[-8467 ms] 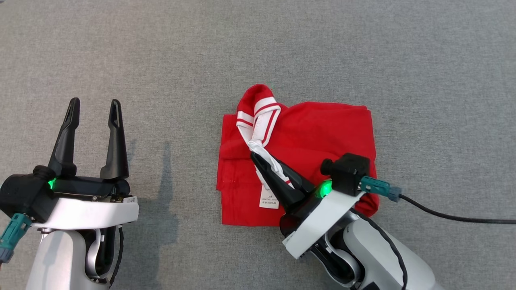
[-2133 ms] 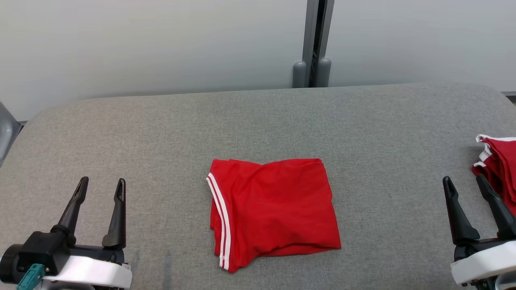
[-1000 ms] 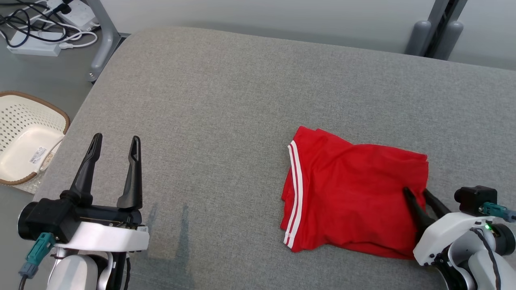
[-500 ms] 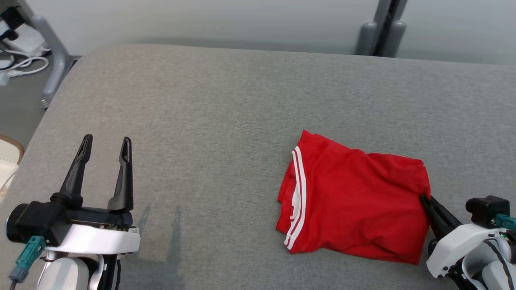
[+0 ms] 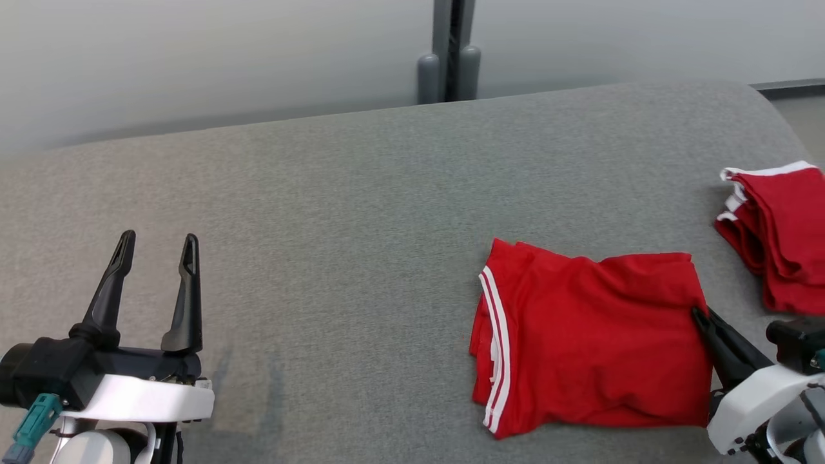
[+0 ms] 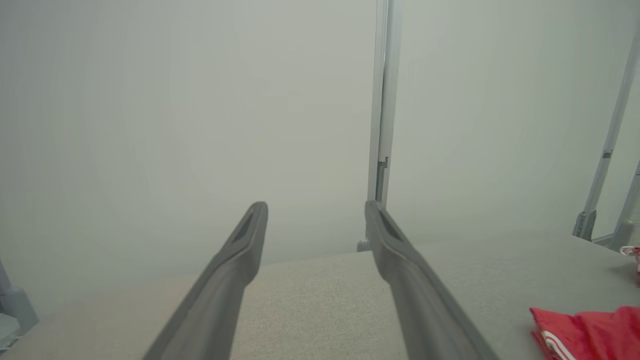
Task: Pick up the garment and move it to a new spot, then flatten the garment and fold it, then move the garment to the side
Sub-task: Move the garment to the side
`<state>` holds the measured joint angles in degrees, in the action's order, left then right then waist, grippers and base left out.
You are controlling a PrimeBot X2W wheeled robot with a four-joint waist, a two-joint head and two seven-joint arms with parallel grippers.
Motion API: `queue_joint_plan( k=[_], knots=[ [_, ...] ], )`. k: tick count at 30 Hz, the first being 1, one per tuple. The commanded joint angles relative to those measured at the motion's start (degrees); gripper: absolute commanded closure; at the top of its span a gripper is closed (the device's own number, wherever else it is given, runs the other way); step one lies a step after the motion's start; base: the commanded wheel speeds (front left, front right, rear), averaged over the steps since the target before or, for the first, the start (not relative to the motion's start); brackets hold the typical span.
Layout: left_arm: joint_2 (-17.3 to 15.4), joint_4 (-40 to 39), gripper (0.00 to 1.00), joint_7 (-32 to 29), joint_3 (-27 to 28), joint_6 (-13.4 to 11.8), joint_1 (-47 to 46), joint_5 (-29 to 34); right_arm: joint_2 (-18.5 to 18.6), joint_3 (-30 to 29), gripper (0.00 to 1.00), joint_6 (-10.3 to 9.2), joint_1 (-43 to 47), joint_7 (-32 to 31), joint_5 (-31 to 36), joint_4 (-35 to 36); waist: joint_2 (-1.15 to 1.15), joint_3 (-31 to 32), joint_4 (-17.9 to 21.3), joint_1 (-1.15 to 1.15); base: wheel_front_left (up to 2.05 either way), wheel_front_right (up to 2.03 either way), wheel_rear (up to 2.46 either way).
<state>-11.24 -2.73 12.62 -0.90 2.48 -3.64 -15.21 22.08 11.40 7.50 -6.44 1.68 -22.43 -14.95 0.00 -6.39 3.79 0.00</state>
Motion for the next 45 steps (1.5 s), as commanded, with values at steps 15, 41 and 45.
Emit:
queue_joint_plan(
  k=[15,41,45],
  knots=[
    [-2.1,-3.7,0.00,-1.8,-1.6,0.8,-5.3,0.5,6.8,-0.4,1.00,-0.02,-20.9,-1.3,-1.6,-2.6,0.00,-9.4,7.5,0.00,0.00,0.00,0.00],
    [-5.3,-2.7,0.00,-2.0,-4.5,2.0,-14.3,0.7,9.3,-12.4,0.00,-0.02,-38.1,11.5,0.9,-35.0,0.00,-21.6,8.5,0.00,0.00,0.00,0.00],
    [-4.8,-1.4,0.00,-1.2,-3.9,1.2,-12.5,0.2,7.9,-12.7,0.00,-0.02,-36.0,13.2,1.2,-33.6,0.00,-18.3,8.1,0.00,0.00,0.00,0.00]
  ],
)
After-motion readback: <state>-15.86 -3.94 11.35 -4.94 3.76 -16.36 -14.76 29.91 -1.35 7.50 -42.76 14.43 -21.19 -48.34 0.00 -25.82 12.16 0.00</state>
